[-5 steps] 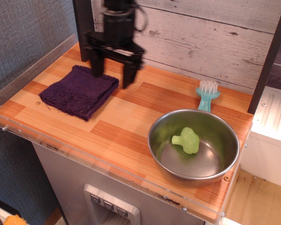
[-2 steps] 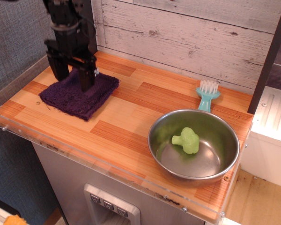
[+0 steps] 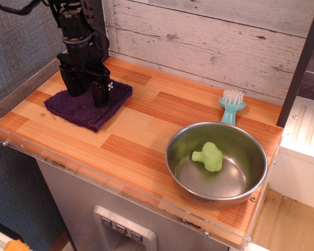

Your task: Move the purple cloth to the left of the blue brush

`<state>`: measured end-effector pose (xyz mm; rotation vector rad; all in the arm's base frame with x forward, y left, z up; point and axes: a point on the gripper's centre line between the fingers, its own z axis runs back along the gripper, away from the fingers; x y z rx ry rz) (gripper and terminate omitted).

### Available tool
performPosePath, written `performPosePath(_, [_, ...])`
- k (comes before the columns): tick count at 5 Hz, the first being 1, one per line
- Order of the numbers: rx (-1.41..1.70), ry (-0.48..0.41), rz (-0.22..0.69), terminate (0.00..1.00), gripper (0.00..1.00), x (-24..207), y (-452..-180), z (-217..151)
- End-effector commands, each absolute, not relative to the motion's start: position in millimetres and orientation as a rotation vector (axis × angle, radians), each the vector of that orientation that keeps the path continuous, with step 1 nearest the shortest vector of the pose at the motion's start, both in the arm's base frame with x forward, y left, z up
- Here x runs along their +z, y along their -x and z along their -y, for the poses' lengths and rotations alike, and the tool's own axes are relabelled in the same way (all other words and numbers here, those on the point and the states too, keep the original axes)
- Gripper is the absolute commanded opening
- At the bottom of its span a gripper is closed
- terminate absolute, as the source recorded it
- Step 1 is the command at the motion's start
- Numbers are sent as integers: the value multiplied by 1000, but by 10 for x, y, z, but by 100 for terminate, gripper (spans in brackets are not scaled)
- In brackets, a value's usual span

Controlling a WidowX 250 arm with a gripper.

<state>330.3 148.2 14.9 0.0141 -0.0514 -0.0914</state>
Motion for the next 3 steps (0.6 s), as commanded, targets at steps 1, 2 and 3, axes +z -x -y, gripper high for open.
performPosePath(1, [-100,-22,-69,0,100,-95,-3274,-1230])
performPosePath(2, [-171,21,-50,0,100,-62,-3313,-815])
performPosePath(3, [-252,74,6,0,100,54,-3484,-361])
